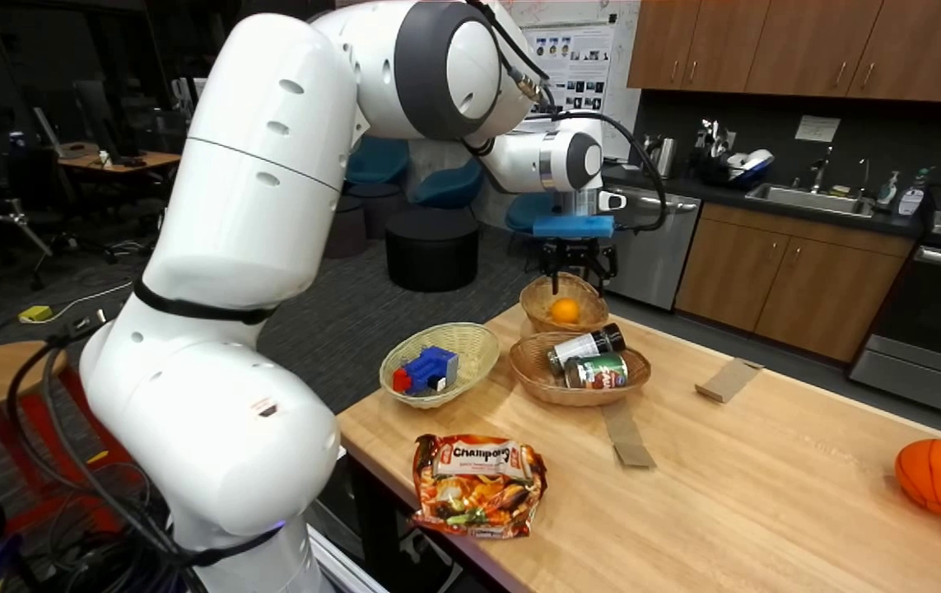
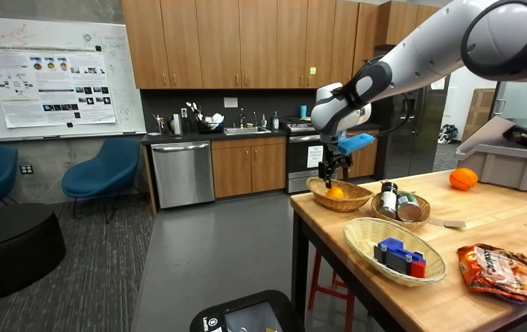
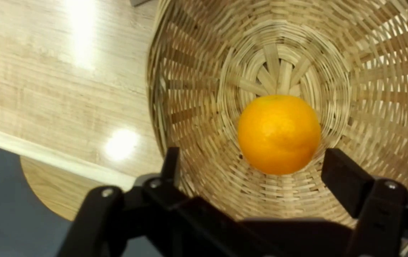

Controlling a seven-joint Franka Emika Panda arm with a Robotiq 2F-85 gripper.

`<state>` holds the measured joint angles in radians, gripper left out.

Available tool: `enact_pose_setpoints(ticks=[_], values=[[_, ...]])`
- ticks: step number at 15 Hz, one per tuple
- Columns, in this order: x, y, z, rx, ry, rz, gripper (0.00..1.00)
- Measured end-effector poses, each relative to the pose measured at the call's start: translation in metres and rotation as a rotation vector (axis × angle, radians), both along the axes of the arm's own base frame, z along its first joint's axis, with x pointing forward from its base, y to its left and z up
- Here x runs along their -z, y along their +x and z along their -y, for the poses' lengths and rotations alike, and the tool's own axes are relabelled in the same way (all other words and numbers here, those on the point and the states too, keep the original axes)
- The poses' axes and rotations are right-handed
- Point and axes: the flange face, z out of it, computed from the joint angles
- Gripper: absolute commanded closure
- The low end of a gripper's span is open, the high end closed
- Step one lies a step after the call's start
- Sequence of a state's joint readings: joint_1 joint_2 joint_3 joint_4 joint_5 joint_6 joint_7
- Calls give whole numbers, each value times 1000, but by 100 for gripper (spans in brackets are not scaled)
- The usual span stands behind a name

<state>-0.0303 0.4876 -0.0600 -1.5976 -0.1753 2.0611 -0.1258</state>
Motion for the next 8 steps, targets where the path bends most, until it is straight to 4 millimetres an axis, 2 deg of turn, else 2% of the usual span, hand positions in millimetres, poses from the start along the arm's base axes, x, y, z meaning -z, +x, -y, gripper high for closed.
enact_pose_setpoints(ticks=[3, 8], values=[[7, -1, 4, 11, 5, -13, 0], [14, 2, -13, 15, 56, -40, 0]])
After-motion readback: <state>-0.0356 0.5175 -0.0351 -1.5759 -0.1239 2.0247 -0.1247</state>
